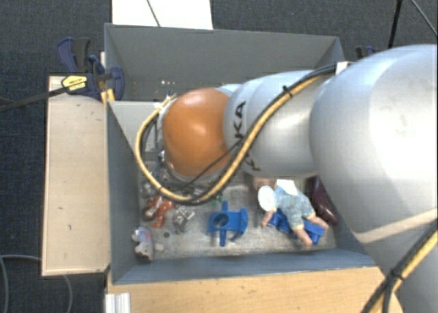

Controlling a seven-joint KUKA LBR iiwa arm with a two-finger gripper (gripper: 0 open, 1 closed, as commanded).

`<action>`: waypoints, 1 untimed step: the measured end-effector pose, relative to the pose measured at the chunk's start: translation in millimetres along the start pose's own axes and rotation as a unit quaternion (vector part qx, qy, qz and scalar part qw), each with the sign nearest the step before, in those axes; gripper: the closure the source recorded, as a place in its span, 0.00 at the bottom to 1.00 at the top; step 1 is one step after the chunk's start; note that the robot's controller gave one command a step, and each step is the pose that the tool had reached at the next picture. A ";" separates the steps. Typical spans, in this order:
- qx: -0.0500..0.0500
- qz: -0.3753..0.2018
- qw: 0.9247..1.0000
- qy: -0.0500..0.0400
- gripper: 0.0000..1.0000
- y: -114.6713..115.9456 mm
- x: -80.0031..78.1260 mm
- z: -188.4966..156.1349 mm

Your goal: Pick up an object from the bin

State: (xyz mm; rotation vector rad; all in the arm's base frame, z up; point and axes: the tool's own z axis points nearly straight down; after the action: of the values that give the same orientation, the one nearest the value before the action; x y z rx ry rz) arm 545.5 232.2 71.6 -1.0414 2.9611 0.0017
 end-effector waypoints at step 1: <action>0.000 -0.104 0.995 -0.001 1.00 9.5 -18.5 0.9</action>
Offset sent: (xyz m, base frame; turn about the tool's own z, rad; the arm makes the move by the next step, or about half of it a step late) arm 0.0000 0.0000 0.0000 0.0000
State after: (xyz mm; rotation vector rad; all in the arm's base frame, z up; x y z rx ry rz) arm 553.9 251.3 70.7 -1.3423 2.8362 0.0031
